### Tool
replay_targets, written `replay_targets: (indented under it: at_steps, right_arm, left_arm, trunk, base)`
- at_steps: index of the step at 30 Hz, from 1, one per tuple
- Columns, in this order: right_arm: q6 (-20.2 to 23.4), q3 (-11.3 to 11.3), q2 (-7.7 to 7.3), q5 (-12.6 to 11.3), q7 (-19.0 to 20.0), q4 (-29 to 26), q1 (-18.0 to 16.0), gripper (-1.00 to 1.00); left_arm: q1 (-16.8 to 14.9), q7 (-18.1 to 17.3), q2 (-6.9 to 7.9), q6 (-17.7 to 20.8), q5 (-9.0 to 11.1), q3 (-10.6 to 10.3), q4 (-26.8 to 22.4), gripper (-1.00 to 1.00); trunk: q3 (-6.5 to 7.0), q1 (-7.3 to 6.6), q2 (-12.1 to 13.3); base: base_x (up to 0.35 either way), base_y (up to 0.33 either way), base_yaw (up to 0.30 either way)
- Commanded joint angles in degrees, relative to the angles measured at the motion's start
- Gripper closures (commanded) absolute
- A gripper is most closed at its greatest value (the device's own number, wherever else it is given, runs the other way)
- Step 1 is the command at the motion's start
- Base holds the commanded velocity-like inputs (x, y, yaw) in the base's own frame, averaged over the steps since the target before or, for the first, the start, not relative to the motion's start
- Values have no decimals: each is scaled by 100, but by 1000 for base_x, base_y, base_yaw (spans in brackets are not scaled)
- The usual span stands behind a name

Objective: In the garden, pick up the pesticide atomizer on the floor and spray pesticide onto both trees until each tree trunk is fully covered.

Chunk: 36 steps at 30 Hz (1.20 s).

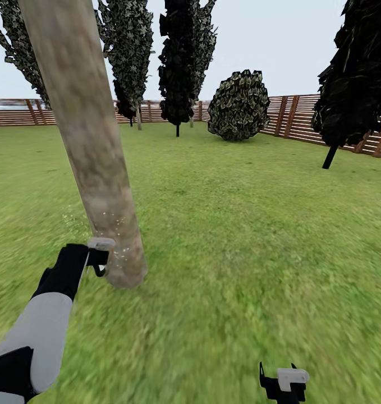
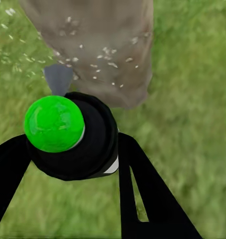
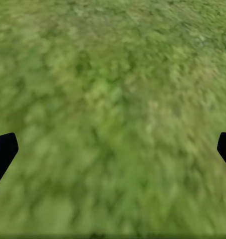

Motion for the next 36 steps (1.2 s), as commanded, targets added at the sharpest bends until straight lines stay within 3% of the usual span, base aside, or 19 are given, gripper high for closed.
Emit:
replay_targets:
  at_steps: [1,4,8,11,13,15,18,23,26,28,29,32,34,36]
  right_arm:
    - [0,-1,0,0,0,0,0,-100]
    - [0,-1,0,0,0,0,0,-100]
    - [0,-1,0,0,0,0,0,-100]
    - [0,-1,0,0,0,0,0,-100]
    - [0,-1,0,0,0,0,0,-100]
    - [0,-1,0,0,0,0,0,-100]
    - [0,-1,0,0,0,0,0,-100]
    - [0,-1,0,0,0,0,0,-100]
    - [0,-1,0,0,0,0,0,-100]
    - [0,-1,0,0,0,0,0,-100]
    - [0,-1,0,0,0,0,0,-100]
    - [0,3,0,0,0,0,0,-100]
    - [0,3,0,0,0,0,0,-100]
    - [0,3,0,0,0,0,0,-100]
  left_arm:
    - [7,-14,55,13,108,21,1,100]
    - [29,-32,68,16,190,23,1,100]
    - [-14,-34,-188,33,198,4,-11,100]
    - [-126,-32,-224,439,188,7,-186,100]
    - [-128,-34,-125,618,166,35,-342,100]
    - [-80,-34,230,702,156,46,-523,100]
    - [-58,-30,503,720,146,39,-575,100]
    - [-61,4,496,714,175,-52,-587,100]
    - [-82,15,204,721,146,-159,-588,100]
    - [-74,17,202,715,139,-158,-581,100]
    - [-63,22,270,712,136,-129,-566,100]
    - [-48,-3,693,709,149,-117,-527,100]
    - [-40,-13,846,709,153,-117,-508,100]
    - [-7,-16,864,707,157,-137,-496,100]
  trunk:
    - [0,0,0]
    - [0,0,0]
    - [0,0,0]
    - [0,0,0]
    - [0,0,0]
    - [0,0,0]
    - [0,0,0]
    - [0,0,0]
    - [0,0,0]
    - [0,0,0]
    - [0,0,0]
    - [0,0,0]
    - [0,0,0]
    - [0,0,0]
  base:
    - [0,0,0]
    - [0,0,0]
    - [0,0,0]
    - [0,0,0]
    - [0,0,0]
    - [0,0,0]
    - [0,0,0]
    - [0,0,0]
    - [0,0,0]
    - [0,0,0]
    - [0,0,0]
    - [0,0,0]
    - [0,0,0]
    - [3,0,0]
